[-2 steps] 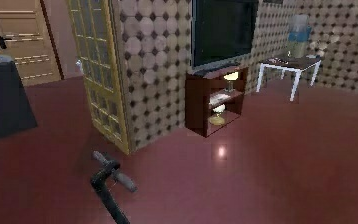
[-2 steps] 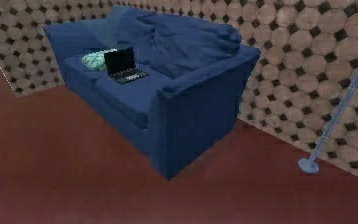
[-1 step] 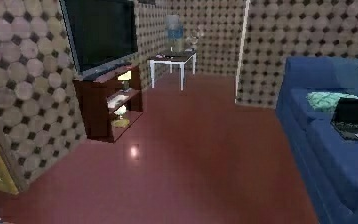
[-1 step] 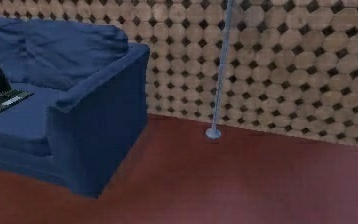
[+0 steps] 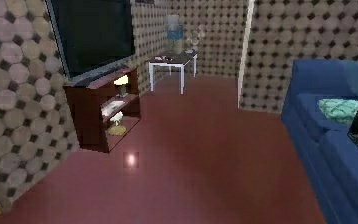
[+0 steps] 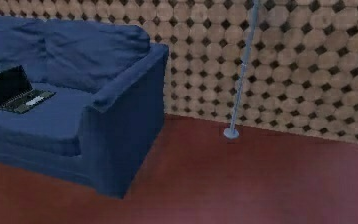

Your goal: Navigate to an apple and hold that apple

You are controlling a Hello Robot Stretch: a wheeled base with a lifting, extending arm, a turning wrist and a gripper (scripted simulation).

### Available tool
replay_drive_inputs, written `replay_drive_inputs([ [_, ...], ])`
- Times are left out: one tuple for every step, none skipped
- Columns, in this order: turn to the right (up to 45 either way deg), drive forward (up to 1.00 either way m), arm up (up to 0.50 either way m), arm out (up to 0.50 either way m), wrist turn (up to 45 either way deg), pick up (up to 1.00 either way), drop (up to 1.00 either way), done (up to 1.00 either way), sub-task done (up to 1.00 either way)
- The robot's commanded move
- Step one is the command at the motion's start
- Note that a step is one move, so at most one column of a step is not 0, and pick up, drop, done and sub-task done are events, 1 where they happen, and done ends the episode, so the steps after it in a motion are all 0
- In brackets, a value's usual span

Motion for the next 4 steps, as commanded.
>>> replay_drive_inputs([
  [42.0, 0.0, 0.0, 0.0, 0.0, 0.0, 0.0, 0.0, 0.0],
  [0.0, 0.5, 0.0, 0.0, 0.0, 0.0, 0.0, 0.0, 0.0],
  [-45.0, 0.0, 0.0, 0.0, 0.0, 0.0, 0.0, 0.0, 0.0],
  [-27.0, 0.0, 0.0, 0.0, 0.0, 0.0, 0.0, 0.0, 0.0],
])
